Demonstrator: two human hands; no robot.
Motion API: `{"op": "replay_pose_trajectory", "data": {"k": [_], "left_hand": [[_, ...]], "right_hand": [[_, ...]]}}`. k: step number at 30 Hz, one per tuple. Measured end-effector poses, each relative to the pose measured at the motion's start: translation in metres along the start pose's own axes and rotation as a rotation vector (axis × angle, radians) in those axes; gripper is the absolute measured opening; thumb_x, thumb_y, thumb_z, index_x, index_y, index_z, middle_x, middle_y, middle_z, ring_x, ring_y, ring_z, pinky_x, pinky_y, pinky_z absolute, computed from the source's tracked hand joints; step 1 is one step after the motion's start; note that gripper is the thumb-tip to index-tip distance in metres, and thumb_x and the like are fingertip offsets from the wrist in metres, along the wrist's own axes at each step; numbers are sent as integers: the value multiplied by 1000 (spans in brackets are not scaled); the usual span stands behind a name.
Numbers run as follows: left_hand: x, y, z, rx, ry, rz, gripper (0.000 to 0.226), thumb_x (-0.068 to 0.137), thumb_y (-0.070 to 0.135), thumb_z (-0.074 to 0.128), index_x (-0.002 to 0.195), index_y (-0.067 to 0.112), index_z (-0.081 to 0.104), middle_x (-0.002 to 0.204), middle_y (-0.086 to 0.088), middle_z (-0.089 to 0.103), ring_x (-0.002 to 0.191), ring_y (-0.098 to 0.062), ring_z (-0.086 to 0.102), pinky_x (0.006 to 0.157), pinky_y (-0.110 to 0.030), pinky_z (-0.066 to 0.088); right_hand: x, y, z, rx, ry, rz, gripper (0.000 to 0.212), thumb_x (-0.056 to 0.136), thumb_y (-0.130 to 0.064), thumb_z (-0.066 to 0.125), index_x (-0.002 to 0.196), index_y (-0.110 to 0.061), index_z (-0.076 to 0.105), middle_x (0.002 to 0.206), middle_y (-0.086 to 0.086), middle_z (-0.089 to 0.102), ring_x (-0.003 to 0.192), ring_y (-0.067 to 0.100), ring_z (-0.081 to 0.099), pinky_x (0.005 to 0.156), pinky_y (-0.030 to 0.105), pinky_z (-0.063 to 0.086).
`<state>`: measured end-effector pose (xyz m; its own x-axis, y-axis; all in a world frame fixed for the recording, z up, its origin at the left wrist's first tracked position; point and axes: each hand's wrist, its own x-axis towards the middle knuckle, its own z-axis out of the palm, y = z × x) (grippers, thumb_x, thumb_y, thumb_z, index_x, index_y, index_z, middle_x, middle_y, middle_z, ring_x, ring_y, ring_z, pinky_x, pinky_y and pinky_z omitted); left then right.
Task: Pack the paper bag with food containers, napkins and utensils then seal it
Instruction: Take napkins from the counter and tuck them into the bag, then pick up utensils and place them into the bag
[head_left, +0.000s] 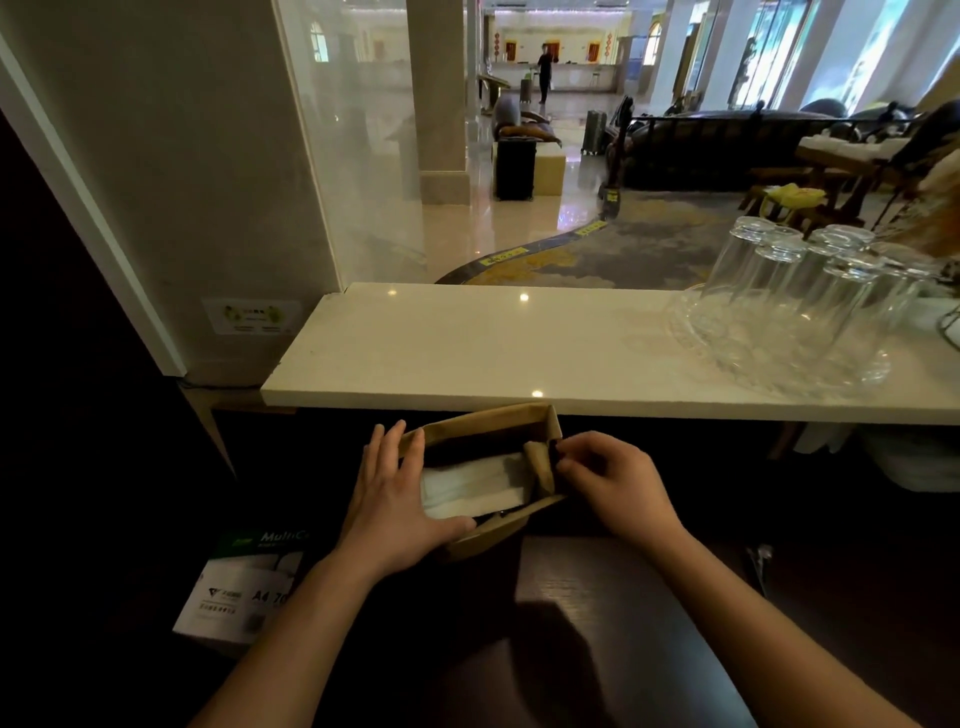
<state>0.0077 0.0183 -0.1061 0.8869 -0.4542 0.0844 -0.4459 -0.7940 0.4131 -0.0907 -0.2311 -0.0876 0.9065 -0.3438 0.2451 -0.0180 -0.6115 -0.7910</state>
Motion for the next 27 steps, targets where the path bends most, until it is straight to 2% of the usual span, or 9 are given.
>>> {"op": "replay_pose_trajectory", "data": {"k": [4, 8, 12, 15, 18, 22, 25, 27], "left_hand": [[0, 4, 5, 32, 63, 3, 123, 63, 80, 63, 153, 19, 4, 162, -2, -11, 145, -20, -23, 119, -45, 0], [0, 6, 10, 60, 118, 32, 123, 63, 80, 62, 153, 16, 8, 163, -6, -6, 146, -22, -21, 118, -45, -2], [0, 8, 12, 83, 128, 55, 123, 64, 79, 62, 153, 13, 9, 163, -10, -3, 147, -24, -18, 119, -47, -1], [-1, 9, 12, 80, 117, 57, 124, 63, 79, 61, 153, 12, 10, 163, -11, -3, 147, -25, -18, 119, -47, -1], [-3, 9, 11, 89, 102, 63, 124, 62, 81, 58, 153, 12, 9, 163, -11, -3, 147, -25, -17, 119, -48, 0], [-4, 7, 9, 86, 92, 62, 126, 58, 85, 48, 153, 11, 11, 163, -12, -2, 147, -25, -16, 119, -48, 1], [-4, 6, 9, 71, 91, 63, 126, 58, 85, 48, 153, 11, 12, 163, -12, -1, 147, -25, -16, 119, -48, 2], [-5, 6, 10, 55, 97, 63, 123, 61, 83, 50, 153, 10, 13, 163, -12, 0, 147, -25, -15, 119, -48, 3]], "right_hand": [[-26, 43, -19, -156, 48, 145, 18, 87, -23, 70, 104, -26, 71, 94, -14, 70, 91, 3, 65, 80, 23, 51], [-56, 98, -40, -394, 68, 333, 21, 87, -28, 68, 107, -22, 71, 104, -2, 74, 95, 17, 68, 79, 30, 53], [-86, 148, -63, -603, 26, 531, 26, 89, -33, 61, 109, -18, 67, 104, 5, 72, 90, 24, 68, 75, 39, 57], [-103, 174, -77, -699, -13, 638, 32, 90, -37, 58, 114, -17, 62, 105, 6, 60, 82, 22, 63, 65, 35, 54], [-115, 192, -84, -719, -26, 742, 31, 87, -45, 57, 105, -20, 57, 102, 3, 51, 80, 21, 60, 68, 36, 57], [-121, 207, -87, -681, -103, 846, 32, 85, -51, 62, 97, -22, 54, 94, 2, 57, 76, 17, 62, 70, 36, 60], [-121, 210, -83, -651, -101, 881, 32, 80, -52, 67, 84, -25, 51, 80, -2, 60, 68, 12, 62, 61, 29, 57], [-121, 211, -81, -635, -84, 887, 33, 77, -51, 70, 78, -27, 47, 78, -2, 60, 68, 13, 62, 58, 29, 54]]}}
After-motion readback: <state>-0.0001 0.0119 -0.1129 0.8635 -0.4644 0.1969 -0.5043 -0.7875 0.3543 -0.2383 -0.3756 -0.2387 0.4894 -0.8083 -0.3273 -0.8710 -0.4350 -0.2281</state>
